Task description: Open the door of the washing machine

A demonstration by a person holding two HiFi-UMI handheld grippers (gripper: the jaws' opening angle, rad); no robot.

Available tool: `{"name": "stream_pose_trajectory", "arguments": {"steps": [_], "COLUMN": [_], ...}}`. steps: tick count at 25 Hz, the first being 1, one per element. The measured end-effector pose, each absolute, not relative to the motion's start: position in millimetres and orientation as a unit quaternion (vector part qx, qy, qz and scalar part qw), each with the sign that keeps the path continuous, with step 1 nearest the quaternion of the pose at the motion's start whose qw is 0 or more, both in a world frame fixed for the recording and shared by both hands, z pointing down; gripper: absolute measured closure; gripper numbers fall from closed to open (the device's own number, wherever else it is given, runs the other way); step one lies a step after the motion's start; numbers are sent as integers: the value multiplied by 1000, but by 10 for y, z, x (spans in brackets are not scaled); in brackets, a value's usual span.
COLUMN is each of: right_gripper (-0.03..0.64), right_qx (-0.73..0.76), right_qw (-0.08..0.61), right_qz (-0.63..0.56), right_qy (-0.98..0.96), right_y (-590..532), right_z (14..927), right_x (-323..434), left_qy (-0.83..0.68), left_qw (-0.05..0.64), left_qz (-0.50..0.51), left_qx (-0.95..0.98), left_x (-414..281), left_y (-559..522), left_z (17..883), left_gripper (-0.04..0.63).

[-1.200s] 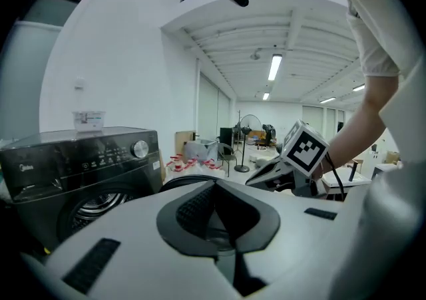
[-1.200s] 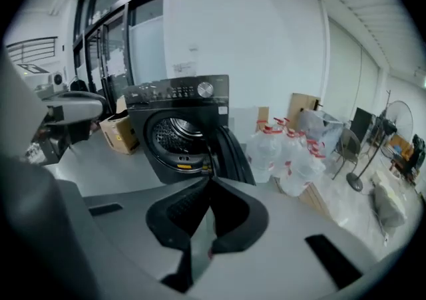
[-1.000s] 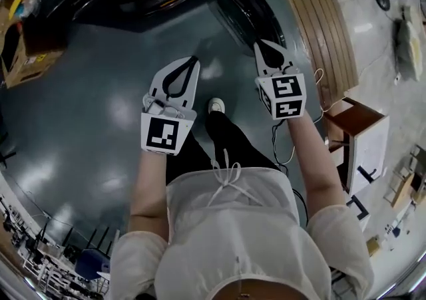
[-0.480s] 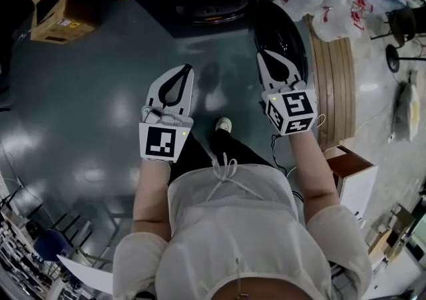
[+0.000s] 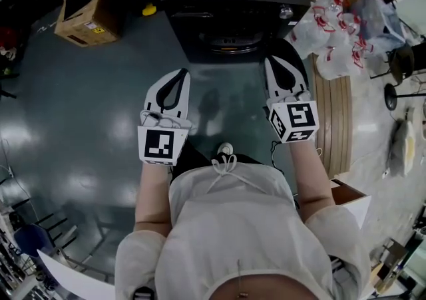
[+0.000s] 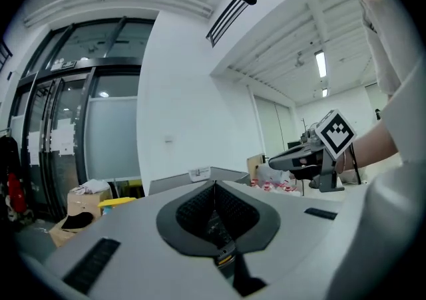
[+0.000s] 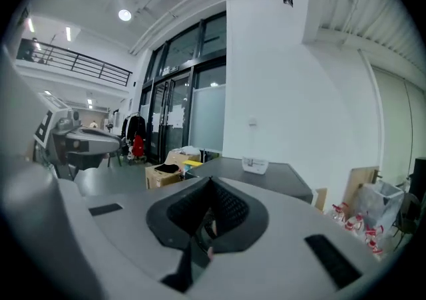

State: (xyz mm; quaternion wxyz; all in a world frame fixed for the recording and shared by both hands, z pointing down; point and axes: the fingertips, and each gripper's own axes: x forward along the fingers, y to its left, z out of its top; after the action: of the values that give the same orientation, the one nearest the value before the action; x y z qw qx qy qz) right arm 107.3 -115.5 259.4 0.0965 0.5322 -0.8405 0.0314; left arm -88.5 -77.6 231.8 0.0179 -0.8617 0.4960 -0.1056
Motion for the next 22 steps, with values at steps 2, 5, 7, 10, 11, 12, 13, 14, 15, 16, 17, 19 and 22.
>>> {"name": "stream_pose_trajectory", "arguments": {"steps": [2, 5, 7, 10, 11, 12, 13, 14, 15, 16, 17, 19, 22], "right_gripper": [612, 612, 614, 614, 614, 614, 614, 614, 615, 615, 615, 615, 615], "right_qx": [534, 537, 536, 529, 529, 531, 534, 537, 539, 541, 542, 543, 544], "right_qw": [82, 64, 55, 46, 43, 41, 39, 38, 38, 39, 39, 40, 47], "right_qz": [16, 2, -8, -15, -14, -12, -10, -10, -11, -12, -14, -18, -22], "right_qy": [-841, -841, -843, -848, -848, -847, -845, -843, -841, -840, -839, -839, -837], "right_y": [-1176, -1161, -1162, -1174, -1190, -1210, -1224, -1232, -1235, -1236, -1234, -1224, -1214], "right_z": [2420, 2224, 2133, 2052, 2037, 2027, 2021, 2013, 2002, 1987, 1973, 1950, 1941], "right_x": [1053, 1029, 1009, 959, 955, 959, 968, 979, 989, 997, 1000, 997, 998], "left_qy": [502, 504, 504, 505, 504, 502, 500, 497, 495, 493, 493, 491, 486], "left_qw": [28, 41, 55, 48, 48, 51, 52, 51, 51, 51, 50, 49, 48], "left_qz": [-89, -70, -65, -79, -79, -76, -73, -71, -70, -69, -67, -63, -56], "left_qx": [-860, -860, -859, -858, -859, -860, -862, -863, -865, -865, -866, -868, -871], "left_x": [-942, -1008, -1046, -1118, -1141, -1160, -1173, -1183, -1189, -1195, -1198, -1198, -1180], "left_y": [-800, -789, -803, -841, -871, -904, -930, -949, -965, -981, -998, -1032, -1074], "left_z": [2202, 2058, 1977, 1950, 1944, 1936, 1928, 1919, 1904, 1883, 1857, 1803, 1744], "left_gripper": [574, 574, 574, 574, 574, 574, 574, 574, 574, 574, 574, 574, 574]}}
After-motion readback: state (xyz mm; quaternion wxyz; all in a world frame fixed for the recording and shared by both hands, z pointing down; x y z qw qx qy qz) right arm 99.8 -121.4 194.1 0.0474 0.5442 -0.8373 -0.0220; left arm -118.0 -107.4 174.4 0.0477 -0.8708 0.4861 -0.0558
